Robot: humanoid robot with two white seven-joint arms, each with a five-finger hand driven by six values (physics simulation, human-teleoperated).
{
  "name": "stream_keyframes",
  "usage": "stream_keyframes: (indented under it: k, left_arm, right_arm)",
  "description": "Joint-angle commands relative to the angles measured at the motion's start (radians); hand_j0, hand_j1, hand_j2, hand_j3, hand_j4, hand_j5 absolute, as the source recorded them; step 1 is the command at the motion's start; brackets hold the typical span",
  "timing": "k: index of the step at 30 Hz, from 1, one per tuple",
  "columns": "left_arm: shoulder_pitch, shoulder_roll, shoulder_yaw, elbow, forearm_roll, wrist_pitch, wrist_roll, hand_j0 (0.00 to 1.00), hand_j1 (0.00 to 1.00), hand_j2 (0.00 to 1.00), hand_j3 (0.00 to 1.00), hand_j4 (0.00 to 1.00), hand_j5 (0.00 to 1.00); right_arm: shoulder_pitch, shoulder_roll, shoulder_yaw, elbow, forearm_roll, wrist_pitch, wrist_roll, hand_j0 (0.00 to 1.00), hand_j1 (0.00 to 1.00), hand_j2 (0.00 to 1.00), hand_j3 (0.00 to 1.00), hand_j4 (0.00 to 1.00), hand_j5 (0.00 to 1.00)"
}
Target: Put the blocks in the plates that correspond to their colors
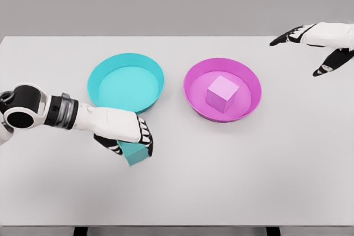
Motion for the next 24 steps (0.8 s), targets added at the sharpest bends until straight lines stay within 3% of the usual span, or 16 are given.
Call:
stream_keyframes:
  k: [1, 16, 22, 24]
  left_arm:
    - [0.0, 0.001, 0.012, -0.023, 0.008, 0.002, 0.001, 0.63, 0.63, 0.63, 0.63, 0.63, 0.63]
    - [0.005, -0.001, 0.149, -0.052, 0.025, 0.002, 0.001, 0.61, 0.61, 0.61, 0.61, 0.61, 0.61]
    - [0.003, -0.004, 0.198, -0.026, 0.032, 0.002, 0.001, 0.61, 0.61, 0.61, 0.61, 0.61, 0.61]
    - [0.006, -0.037, 0.244, 0.006, 0.032, 0.002, 0.001, 0.61, 0.61, 0.61, 0.61, 0.61, 0.61]
  right_arm:
    - [0.0, -0.002, 0.022, -0.037, 0.005, 0.003, -0.001, 1.0, 1.0, 1.0, 1.0, 1.0, 1.0]
    - [-0.02, 0.015, 0.019, -0.038, 0.011, 0.003, -0.001, 1.0, 1.0, 1.0, 1.0, 1.0, 1.0]
    - [-0.02, 0.012, 0.019, -0.037, 0.013, 0.003, -0.001, 1.0, 1.0, 1.0, 1.0, 1.0, 1.0]
    - [-0.022, 0.012, 0.017, -0.035, 0.013, 0.003, -0.001, 1.0, 1.0, 1.0, 1.0, 1.0, 1.0]
